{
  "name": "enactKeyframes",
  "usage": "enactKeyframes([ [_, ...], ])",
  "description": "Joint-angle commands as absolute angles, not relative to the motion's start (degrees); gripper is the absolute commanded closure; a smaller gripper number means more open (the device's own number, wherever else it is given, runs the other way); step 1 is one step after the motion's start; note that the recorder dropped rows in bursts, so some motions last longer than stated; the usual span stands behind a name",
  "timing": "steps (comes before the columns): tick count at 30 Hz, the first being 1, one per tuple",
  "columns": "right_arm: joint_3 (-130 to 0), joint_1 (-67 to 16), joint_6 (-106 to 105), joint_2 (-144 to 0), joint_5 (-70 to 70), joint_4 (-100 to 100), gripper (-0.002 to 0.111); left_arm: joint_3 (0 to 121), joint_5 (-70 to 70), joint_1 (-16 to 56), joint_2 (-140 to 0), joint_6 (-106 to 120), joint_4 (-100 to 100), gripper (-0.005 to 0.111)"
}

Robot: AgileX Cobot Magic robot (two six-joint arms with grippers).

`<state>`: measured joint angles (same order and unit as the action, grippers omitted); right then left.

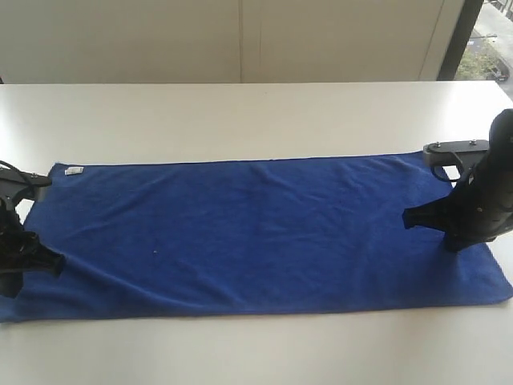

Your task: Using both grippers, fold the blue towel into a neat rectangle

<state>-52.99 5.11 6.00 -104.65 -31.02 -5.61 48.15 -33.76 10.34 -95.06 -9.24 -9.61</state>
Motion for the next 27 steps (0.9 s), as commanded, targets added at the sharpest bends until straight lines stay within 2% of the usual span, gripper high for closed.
enactKeyframes([
  [1,-52.6,5.2,6.3,-105.7,-32.6,-6.1,0.108,47.8,-36.0,10.5,-94.7,-7.0,-9.2,0.107],
  [15,-52.7,5.2,6.9,-105.2,-33.0,-6.1,0.108,48.2,-39.4,10.5,-94.7,-5.9,-11.6,0.107],
  [20,-54.3,5.2,6.9,-99.5,-33.1,-5.9,0.108,51.3,-39.2,10.5,-92.5,-6.6,-10.9,0.107],
  [24,-54.3,3.9,1.6,-95.5,-30.9,0.5,0.108,51.4,-37.5,10.5,-92.4,-5.8,-7.8,0.107],
  [27,-54.3,-0.5,-9.9,-95.4,-29.1,12.1,0.108,51.4,-36.7,10.5,-94.9,-0.4,-1.6,0.107],
])
